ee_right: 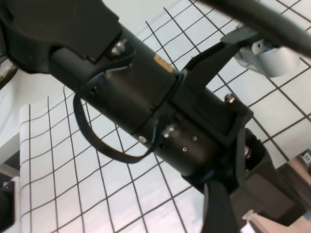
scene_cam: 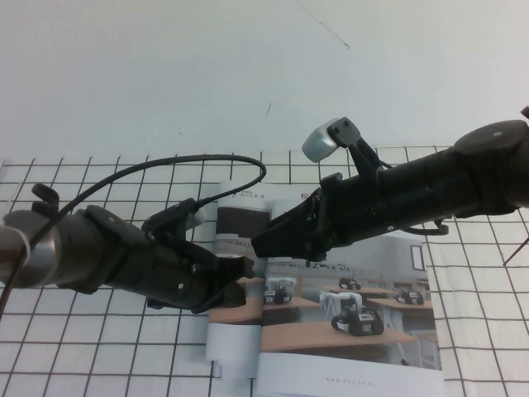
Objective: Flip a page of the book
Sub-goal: Open the closed book
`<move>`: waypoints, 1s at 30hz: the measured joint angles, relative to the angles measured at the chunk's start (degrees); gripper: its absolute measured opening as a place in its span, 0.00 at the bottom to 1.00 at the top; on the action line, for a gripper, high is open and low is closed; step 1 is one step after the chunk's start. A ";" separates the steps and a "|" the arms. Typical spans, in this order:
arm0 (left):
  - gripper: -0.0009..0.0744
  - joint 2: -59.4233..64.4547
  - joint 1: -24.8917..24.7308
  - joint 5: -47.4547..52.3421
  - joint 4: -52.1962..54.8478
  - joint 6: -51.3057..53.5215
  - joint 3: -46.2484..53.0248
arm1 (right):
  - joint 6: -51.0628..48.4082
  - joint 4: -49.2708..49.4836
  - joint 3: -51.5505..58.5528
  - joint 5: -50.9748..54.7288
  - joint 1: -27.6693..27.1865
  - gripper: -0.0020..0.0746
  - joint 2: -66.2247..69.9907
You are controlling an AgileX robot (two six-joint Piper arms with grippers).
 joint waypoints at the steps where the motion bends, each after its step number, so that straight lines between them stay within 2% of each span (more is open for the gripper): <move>1: 0.01 0.00 0.00 0.04 0.00 0.05 0.00 | -0.03 -0.15 0.00 0.00 0.00 0.55 0.00; 8: 0.01 0.00 0.00 0.41 0.00 2.54 0.00 | 5.32 -5.22 0.00 -6.62 -2.71 0.55 -0.13; 15: 0.01 -4.19 0.00 0.74 0.65 7.18 0.48 | 15.37 -19.45 0.00 -8.37 -12.53 0.55 -5.11; 19: 0.01 -6.80 0.00 1.50 -3.77 14.32 0.48 | 22.16 -26.30 2.31 -9.44 -17.49 0.55 -5.83; 23: 0.01 -6.80 0.00 3.11 -10.96 22.86 0.48 | 21.94 -24.71 8.06 -10.78 -19.91 0.55 -5.83; 30: 0.01 -3.01 0.00 5.06 -17.62 28.88 0.48 | 12.38 -13.81 17.22 -15.16 -19.91 0.55 -5.83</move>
